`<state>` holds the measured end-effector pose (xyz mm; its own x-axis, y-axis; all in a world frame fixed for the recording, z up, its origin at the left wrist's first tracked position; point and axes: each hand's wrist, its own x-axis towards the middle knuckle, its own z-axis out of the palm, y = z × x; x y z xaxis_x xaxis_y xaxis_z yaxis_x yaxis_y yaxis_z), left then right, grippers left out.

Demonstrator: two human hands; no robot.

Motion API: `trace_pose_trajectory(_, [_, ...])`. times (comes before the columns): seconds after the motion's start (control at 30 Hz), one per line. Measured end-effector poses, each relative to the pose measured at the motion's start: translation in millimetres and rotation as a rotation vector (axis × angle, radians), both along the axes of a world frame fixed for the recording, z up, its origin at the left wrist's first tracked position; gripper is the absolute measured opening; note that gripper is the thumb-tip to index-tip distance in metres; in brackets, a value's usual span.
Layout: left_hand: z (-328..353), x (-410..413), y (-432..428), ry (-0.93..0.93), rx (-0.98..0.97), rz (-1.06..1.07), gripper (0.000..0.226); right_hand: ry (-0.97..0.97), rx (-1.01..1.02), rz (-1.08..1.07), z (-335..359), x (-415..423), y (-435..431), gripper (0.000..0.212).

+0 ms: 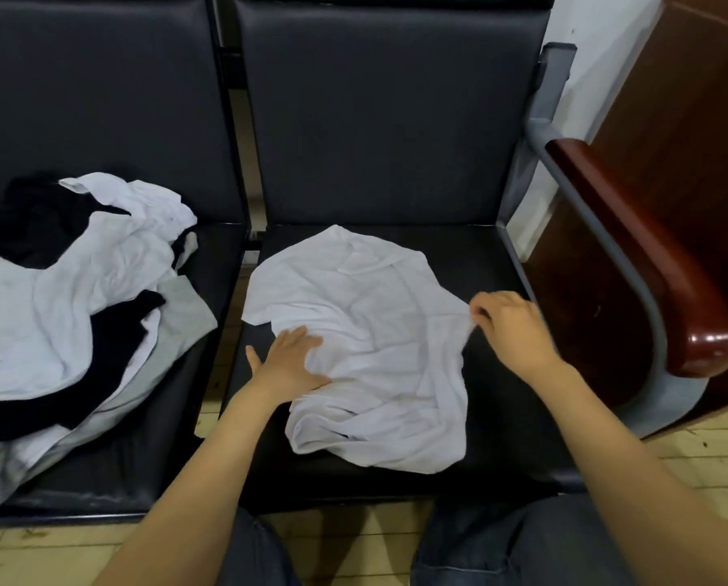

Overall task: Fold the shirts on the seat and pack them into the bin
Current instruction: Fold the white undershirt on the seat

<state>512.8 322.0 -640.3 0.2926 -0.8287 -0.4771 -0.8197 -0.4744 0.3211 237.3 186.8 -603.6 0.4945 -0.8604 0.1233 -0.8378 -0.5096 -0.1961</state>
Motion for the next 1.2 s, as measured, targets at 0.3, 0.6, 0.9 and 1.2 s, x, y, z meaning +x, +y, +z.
trace_pose_trajectory(0.3, [-4.2, -25.8, -10.0, 0.008, -0.534, 0.143, 0.048, 0.314, 0.09, -0.301, -5.0, -8.5, 7.5, 0.027])
trace_pose_trajectory(0.6, [-0.8, -18.0, -9.9, 0.017, -0.097, -0.162, 0.052, 0.38, 0.448, 0.007, -10.1, 29.4, 11.6, 0.045])
trace_pose_trajectory(0.9, [-10.1, -23.9, -29.9, -0.074, -0.383, -0.104, 0.053, 0.056, 0.242, 0.0, -5.8, 51.9, 4.5, 0.035])
trace_pose_trajectory(1.2, [-20.7, -19.7, -25.3, -0.103, -0.196, -0.152, 0.066, 0.159, 0.055, -0.018, -35.6, 69.8, -52.7, 0.022])
